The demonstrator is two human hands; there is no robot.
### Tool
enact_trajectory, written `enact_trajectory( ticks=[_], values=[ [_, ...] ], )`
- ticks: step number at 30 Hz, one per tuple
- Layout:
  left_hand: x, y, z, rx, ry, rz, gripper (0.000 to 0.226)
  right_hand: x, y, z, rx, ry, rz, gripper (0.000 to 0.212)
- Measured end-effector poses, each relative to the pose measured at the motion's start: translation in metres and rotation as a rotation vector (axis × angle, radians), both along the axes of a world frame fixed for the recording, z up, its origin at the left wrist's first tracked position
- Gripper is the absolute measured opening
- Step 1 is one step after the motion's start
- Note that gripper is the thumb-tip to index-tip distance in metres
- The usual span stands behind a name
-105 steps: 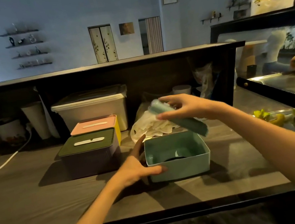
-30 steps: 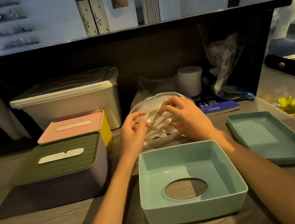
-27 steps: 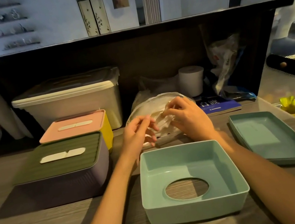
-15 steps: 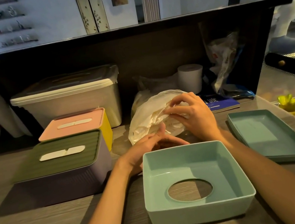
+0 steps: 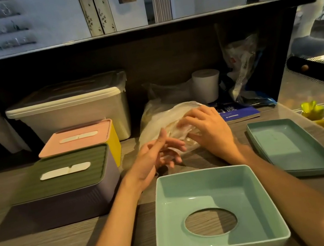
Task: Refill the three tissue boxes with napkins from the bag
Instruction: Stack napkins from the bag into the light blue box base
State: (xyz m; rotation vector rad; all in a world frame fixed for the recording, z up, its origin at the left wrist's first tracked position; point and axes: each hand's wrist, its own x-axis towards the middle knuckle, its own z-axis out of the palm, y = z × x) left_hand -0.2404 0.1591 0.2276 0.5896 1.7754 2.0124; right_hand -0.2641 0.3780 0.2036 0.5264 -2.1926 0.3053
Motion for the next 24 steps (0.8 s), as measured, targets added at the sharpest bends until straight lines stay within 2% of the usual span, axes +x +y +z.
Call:
enact_trajectory(
  ticks=[4,6,9,11,13,17,21,24],
  values=[
    [-0.008,0.000,-0.004,0.090,-0.030,0.172,0.057,0.001,-0.002,-0.002,0.013,-0.081,-0.024,0.045],
    [-0.009,0.000,-0.004,0.092,-0.040,0.222,0.060,0.001,-0.002,-0.004,0.025,-0.073,-0.036,0.038],
    [-0.012,-0.001,-0.006,0.102,-0.052,0.278,0.062,-0.001,-0.002,-0.003,0.021,0.017,-0.022,0.013],
    [-0.014,-0.001,-0.006,0.117,-0.054,0.307,0.063,-0.001,-0.001,-0.001,0.004,0.038,-0.009,0.010],
    [-0.016,-0.001,-0.007,0.126,-0.049,0.330,0.062,0.001,0.001,0.002,-0.034,-0.022,0.034,0.011],
    [-0.018,-0.001,-0.009,0.109,-0.048,0.377,0.056,0.019,0.002,0.022,-0.269,-0.232,0.118,0.016],
    [-0.017,0.002,-0.007,0.122,-0.060,0.398,0.054,0.033,0.003,0.046,-0.517,-0.344,0.207,0.012],
    [-0.016,0.002,-0.003,0.098,-0.093,0.277,0.066,0.044,0.004,0.063,-0.756,-0.555,0.396,0.019]
  ],
)
